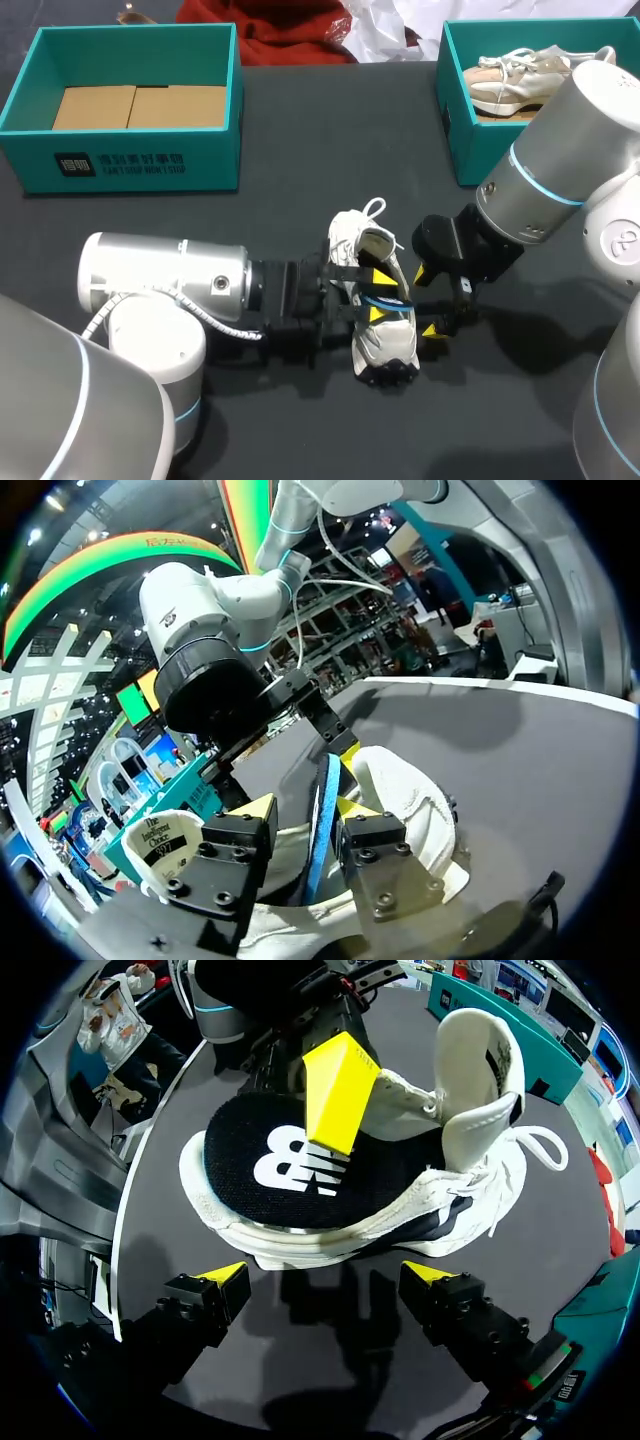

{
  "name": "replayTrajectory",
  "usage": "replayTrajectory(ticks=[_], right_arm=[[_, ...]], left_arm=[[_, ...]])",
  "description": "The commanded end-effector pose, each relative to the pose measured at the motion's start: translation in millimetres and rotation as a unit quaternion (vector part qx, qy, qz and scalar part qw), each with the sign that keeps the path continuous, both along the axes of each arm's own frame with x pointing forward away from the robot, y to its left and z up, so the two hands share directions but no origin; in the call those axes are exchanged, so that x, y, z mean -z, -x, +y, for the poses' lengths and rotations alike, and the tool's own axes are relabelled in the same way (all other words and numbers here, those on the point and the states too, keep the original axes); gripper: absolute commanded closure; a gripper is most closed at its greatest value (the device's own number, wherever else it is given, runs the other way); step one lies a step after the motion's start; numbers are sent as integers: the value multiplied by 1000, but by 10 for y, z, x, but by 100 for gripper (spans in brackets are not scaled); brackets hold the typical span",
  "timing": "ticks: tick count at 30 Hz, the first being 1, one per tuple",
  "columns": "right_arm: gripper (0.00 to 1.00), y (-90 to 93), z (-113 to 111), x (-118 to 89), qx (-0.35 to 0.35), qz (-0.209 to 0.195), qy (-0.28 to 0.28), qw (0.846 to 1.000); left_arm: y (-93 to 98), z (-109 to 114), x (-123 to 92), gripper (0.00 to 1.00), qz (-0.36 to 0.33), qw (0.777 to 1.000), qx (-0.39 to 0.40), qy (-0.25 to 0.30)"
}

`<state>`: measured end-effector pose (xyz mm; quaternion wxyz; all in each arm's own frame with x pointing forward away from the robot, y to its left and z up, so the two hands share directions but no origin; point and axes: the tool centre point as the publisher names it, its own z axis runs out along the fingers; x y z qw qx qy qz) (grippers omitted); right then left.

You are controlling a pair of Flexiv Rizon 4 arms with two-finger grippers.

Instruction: Take the shoe out of the shoebox, open the shoe tongue, remove and reinsert the insole, then place the shoe into the shoebox

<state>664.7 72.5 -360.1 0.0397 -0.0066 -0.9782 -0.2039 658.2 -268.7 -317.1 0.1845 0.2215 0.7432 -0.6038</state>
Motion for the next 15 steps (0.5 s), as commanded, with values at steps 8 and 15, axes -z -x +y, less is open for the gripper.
replayTrajectory(ticks=[8,15], right_arm=[[0,11,5,9,1,-1,0,1000],[0,11,5,9,1,-1,0,1000]], left_arm=[[74,101,-87,64,6,1000,5,-22],[122,193,-101,63,10,999,14,-37]])
